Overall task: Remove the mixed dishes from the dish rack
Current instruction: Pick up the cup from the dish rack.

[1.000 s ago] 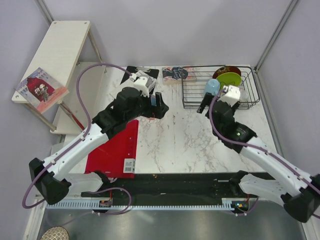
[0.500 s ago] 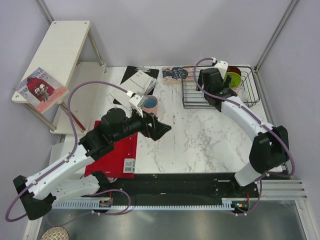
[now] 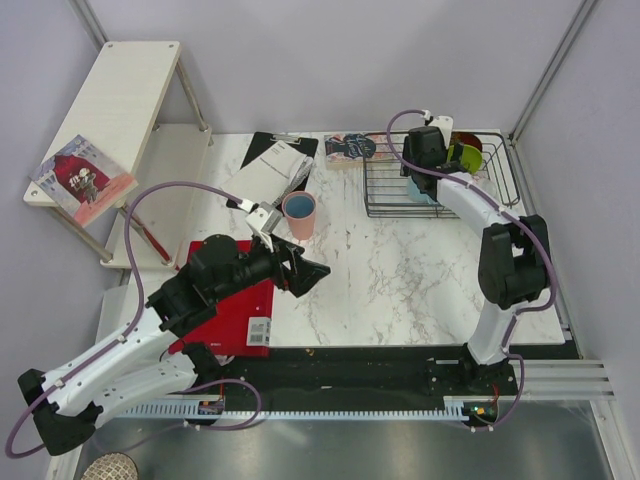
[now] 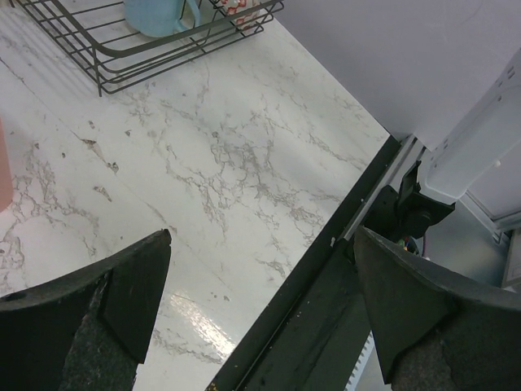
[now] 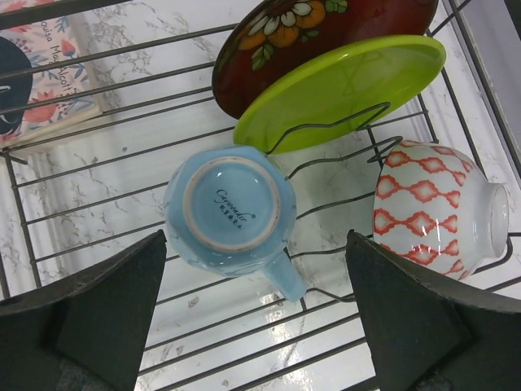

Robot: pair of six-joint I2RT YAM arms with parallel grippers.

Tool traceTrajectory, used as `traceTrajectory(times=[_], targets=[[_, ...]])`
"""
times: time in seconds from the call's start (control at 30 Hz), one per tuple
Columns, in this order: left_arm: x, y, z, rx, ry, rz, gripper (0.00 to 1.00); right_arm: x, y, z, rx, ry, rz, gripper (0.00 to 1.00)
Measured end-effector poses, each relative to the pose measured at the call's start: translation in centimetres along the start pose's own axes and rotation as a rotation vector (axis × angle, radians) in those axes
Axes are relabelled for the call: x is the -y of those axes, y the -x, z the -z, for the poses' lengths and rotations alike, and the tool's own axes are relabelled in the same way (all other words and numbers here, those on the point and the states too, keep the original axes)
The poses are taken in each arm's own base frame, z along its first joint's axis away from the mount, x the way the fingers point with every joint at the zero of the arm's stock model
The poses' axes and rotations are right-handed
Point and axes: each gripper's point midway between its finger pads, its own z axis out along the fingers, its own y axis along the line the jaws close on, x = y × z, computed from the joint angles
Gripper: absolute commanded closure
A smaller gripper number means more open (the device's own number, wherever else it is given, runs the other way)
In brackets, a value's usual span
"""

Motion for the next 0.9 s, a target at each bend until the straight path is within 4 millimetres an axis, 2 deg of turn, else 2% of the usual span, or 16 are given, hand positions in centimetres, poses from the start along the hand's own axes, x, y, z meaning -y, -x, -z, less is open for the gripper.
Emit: traceTrajectory(times=[0.1, 0.27, 0.43, 0.47, 0.5, 0.53, 0.6, 0.63, 0.67, 0.7, 0.77, 0.8, 0.87, 0.9], targets=[[0.0, -0.1, 0.0, -0.002, 0.0, 0.0, 0.01, 0.2, -0.1, -0.7, -0.007, 0.0, 0.0, 0.02], [-0.1, -0.2, -0.1, -0.006, 0.002, 0.001, 0.01, -0.7, -0.3, -2.3, -0.018, 0.029, -0.01, 0.02], [-0.3, -0.6, -0.2, -0.015, 0.006, 0.002, 0.01, -1.3, -2.4, -4.1, -0.073, 0.053, -0.016, 0.02], [-0.3, -0.6, -0.2, -0.017, 0.008, 0.002, 0.0, -1.3, -2.7, -4.3, -0.081, 0.054, -0.02, 0.06], [-0.3, -0.7, -0.3, -0.019, 0.009, 0.002, 0.01, -1.3, -3.2, -4.7, -0.094, 0.058, -0.023, 0.11], [-0.4, -0.7, -0.3, -0.022, 0.01, 0.003, 0.01, -1.3, -3.4, -4.8, -0.1, 0.062, -0.024, 0.22], [-0.5, -0.9, -0.5, -0.028, 0.013, 0.004, 0.01, -1.4, -3.7, -5.0, -0.107, 0.069, -0.033, 0.38], [-0.5, -1.0, -0.6, -0.032, 0.015, 0.004, 0.01, -1.4, -3.7, -5.0, -0.108, 0.073, -0.034, 0.5], [-0.6, -1.0, -0.6, -0.033, 0.016, 0.004, 0.01, -1.4, -3.6, -5.0, -0.102, 0.072, -0.04, 0.56], [-0.6, -1.1, -0.7, -0.035, 0.017, 0.004, 0.01, -1.4, -3.6, -5.0, -0.096, 0.072, -0.043, 0.68], [-0.7, -1.2, -0.7, -0.037, 0.021, 0.005, 0.01, -1.4, -3.6, -4.8, -0.086, 0.083, -0.059, 0.78], [-0.7, -1.2, -0.7, -0.039, 0.022, 0.005, 0.01, -1.4, -3.7, -4.7, -0.08, 0.087, -0.069, 0.88], [-0.8, -1.4, -0.8, -0.043, 0.025, 0.005, 0.01, -1.3, -3.9, -4.0, -0.076, 0.098, -0.088, 0.99], [-0.9, -1.5, -0.8, -0.046, 0.026, 0.006, 0.01, -1.3, -4.1, -3.5, -0.08, 0.109, -0.098, 1.0]])
